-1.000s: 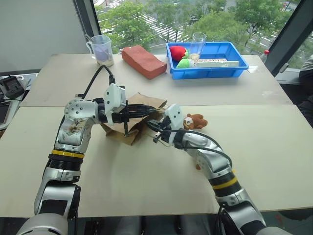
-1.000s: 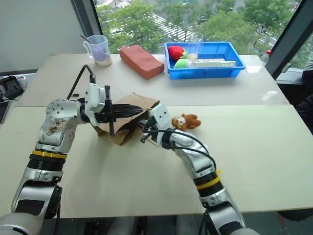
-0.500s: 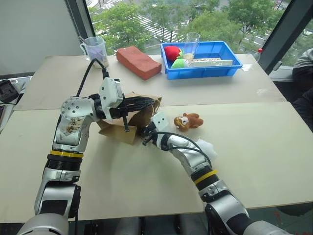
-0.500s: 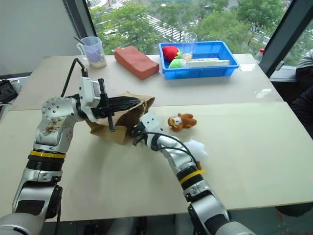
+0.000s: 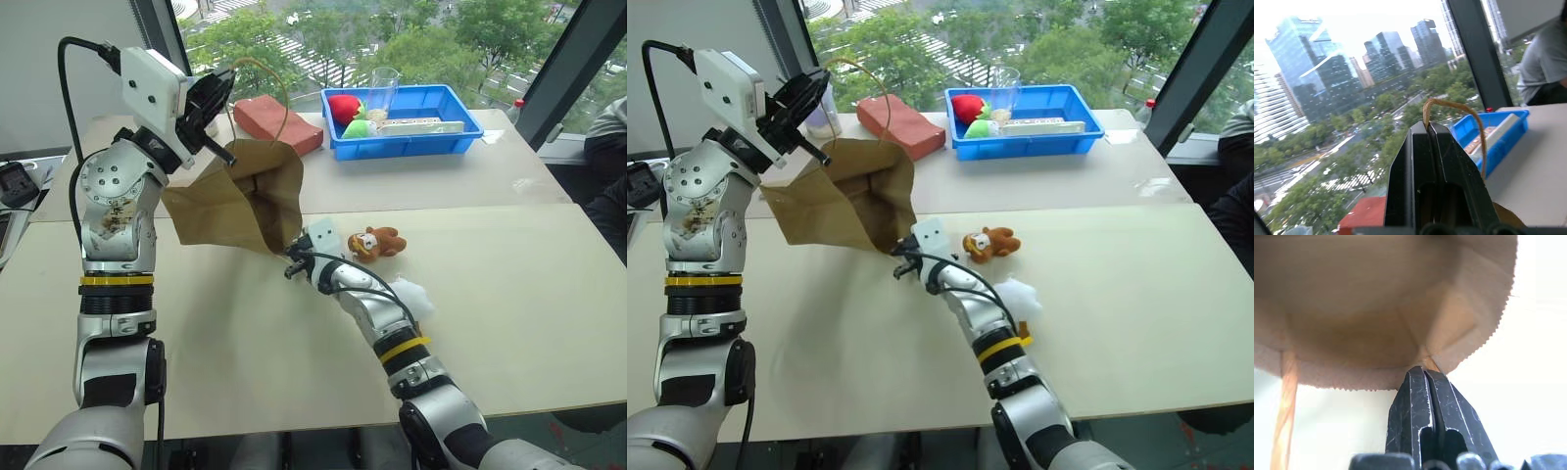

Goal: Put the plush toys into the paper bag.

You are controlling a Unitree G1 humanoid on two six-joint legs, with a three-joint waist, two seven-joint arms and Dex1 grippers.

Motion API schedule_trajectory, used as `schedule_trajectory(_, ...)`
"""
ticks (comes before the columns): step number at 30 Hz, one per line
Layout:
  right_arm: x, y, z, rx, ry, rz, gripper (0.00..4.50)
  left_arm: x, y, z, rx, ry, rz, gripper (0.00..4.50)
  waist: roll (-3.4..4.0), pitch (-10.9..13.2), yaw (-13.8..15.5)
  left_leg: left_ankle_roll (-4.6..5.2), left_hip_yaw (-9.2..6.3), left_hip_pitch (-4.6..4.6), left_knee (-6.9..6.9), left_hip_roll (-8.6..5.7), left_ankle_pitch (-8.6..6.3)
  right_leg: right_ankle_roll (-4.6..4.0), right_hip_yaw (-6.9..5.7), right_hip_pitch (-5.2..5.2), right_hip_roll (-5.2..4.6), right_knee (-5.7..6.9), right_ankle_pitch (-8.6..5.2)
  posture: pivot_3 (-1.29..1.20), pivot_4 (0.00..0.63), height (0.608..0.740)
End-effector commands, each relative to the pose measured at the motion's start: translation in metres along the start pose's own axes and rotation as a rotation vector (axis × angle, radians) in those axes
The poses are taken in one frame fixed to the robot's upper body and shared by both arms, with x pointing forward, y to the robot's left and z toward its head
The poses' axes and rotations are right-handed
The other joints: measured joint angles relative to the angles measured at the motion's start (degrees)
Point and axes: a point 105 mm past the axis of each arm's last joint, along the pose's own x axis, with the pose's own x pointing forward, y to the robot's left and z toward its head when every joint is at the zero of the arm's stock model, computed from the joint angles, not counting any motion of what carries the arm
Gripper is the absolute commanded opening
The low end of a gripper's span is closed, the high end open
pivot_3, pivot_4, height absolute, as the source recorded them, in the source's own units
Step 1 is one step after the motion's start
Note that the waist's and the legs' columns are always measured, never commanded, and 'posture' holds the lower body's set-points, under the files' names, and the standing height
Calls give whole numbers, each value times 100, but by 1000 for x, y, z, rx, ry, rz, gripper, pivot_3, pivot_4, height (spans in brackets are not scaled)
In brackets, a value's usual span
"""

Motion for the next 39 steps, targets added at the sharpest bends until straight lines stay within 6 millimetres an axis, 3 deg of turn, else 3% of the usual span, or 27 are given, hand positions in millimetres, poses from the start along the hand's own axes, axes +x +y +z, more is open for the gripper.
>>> schedule_trajectory(1, 4, -2, -7, 0, 43, -19, 50, 6, 9, 38, 58, -103, 55, 0, 0, 0, -6, 0, -1, -1, -1, -5, 0, 0, 0, -2, 0, 0, 0, 0, 150, 740)
schedule_trajectory(8, 6, -2, -7, -69, 48, 14, 50, -6, -21, 10, -2, -9, -83, 0, 2, -1, -31, -5, -16, 9, -12, -23, -1, 0, 2, -10, -2, 3, 0, 0, 150, 740)
schedule_trajectory(13, -2, -13, -12, -118, 63, 5, 50, -13, -29, 0, -18, 19, -125, 0, 2, -1, -20, -5, -28, 9, -11, -29, -1, 0, 1, -11, -3, 2, 0, 0, 150, 740)
schedule_trajectory(19, -33, -38, -11, -155, 58, -33, 50, -16, -54, -8, -91, 20, -251, 0, 3, -2, 46, 1, -55, -4, -9, -41, -5, 0, -5, -11, -21, 2, 0, 0, 150, 740)
schedule_trajectory(27, -77, -39, 1, -150, 43, -25, 50, -8, -96, -10, -165, -30, -431, 0, 3, -2, 130, 10, -56, -16, -6, -57, -10, 0, -16, -12, -27, -13, 0, 0, 150, 740)
schedule_trajectory(32, -88, -24, 22, -136, -9, 32, 50, -14, -112, -18, -146, -22, -541, 0, 3, -2, 122, 10, -48, -16, -1, -53, -10, 1, -14, -11, -20, -26, -1, 0, 150, 740)
schedule_trajectory(35, -85, -7, 42, -112, -78, 124, 50, -15, -113, -17, -140, -30, -567, 0, 3, -2, 95, 11, -48, -10, -1, -51, -10, 1, -8, -11, -13, -29, -1, 0, 150, 740)
schedule_trajectory(39, -75, 8, 53, -78, -103, 212, 50, -20, -114, -16, -138, -33, -583, 0, 3, -2, 84, 11, -54, -8, -3, -50, -10, 1, -10, -12, -13, -28, -1, 0, 150, 740)
